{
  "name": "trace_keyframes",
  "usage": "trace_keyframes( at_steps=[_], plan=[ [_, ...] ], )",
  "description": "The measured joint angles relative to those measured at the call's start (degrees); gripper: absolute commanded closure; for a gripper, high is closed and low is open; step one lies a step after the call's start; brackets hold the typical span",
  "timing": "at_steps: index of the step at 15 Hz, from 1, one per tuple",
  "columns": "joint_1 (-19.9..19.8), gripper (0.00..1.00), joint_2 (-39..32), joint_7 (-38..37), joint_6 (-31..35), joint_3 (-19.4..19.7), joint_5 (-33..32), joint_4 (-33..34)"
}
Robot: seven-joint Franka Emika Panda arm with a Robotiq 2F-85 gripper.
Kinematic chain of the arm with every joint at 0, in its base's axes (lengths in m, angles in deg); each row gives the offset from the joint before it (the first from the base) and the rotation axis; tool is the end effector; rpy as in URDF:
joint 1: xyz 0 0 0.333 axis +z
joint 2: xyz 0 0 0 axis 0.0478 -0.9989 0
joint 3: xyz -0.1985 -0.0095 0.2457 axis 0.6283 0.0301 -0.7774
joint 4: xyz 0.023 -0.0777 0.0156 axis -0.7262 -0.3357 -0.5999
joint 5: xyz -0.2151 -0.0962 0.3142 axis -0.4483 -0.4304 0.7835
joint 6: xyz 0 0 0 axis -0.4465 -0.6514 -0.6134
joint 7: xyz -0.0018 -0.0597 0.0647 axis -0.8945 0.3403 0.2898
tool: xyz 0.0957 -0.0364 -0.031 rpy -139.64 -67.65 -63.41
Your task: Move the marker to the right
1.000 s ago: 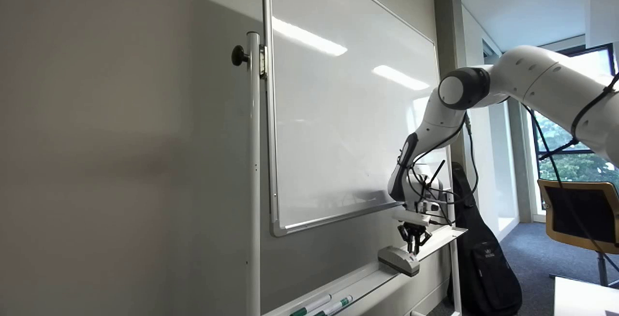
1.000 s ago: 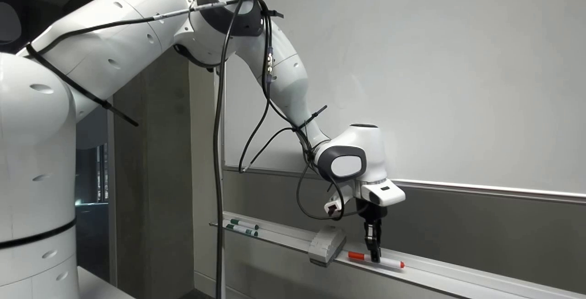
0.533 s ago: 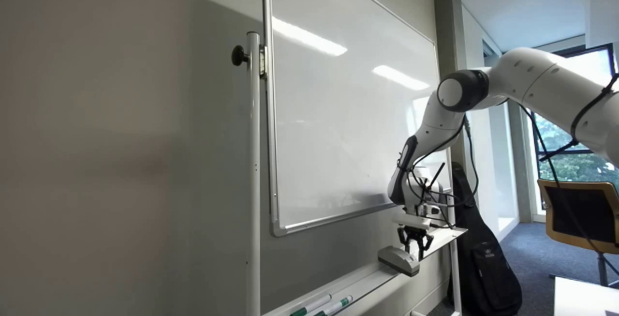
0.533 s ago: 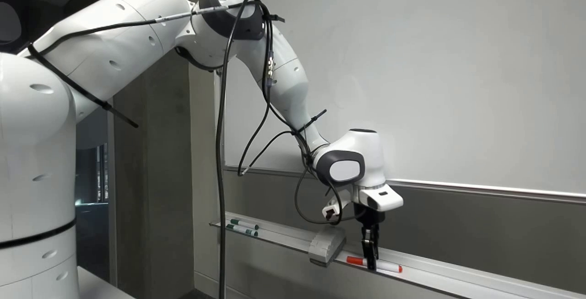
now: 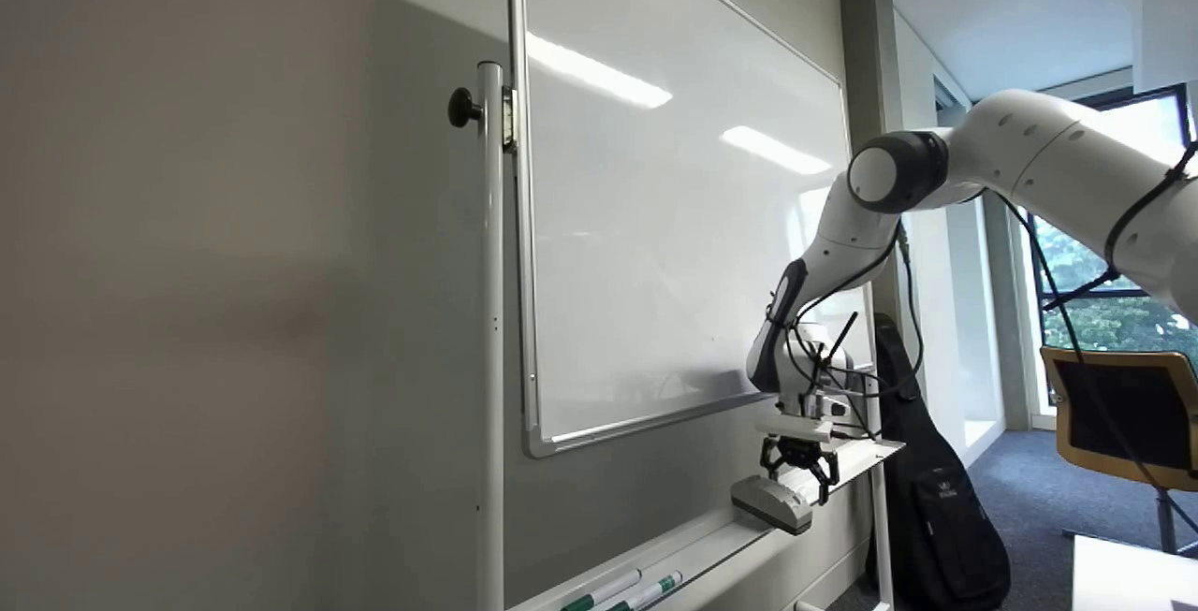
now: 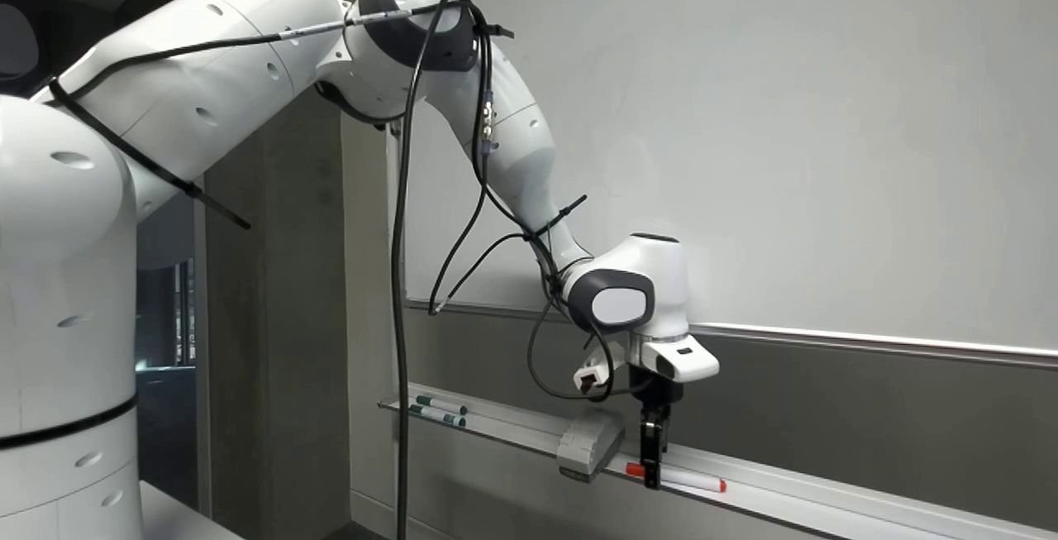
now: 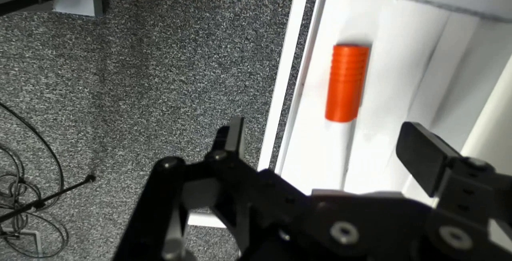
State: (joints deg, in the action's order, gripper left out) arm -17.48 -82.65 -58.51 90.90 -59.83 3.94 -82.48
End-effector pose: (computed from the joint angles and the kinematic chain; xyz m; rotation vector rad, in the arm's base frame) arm 0.5497 -0.2964 0.1111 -2.2990 2.0058 -0.0724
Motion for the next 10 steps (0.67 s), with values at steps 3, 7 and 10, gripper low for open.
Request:
trace_keyframes(
  at_steps=[3,7,10],
  plan=[
    [0.2,0.0,2.7,1.4,-4.2,-0.2,-0.9,-0.8],
    [0.5,0.0,7.1,1.4,-7.4,0.4,-3.1,-3.2],
    [0.6,0.0,10.4,3.2,-10.4,0.7,-4.8,-5.1]
  ],
)
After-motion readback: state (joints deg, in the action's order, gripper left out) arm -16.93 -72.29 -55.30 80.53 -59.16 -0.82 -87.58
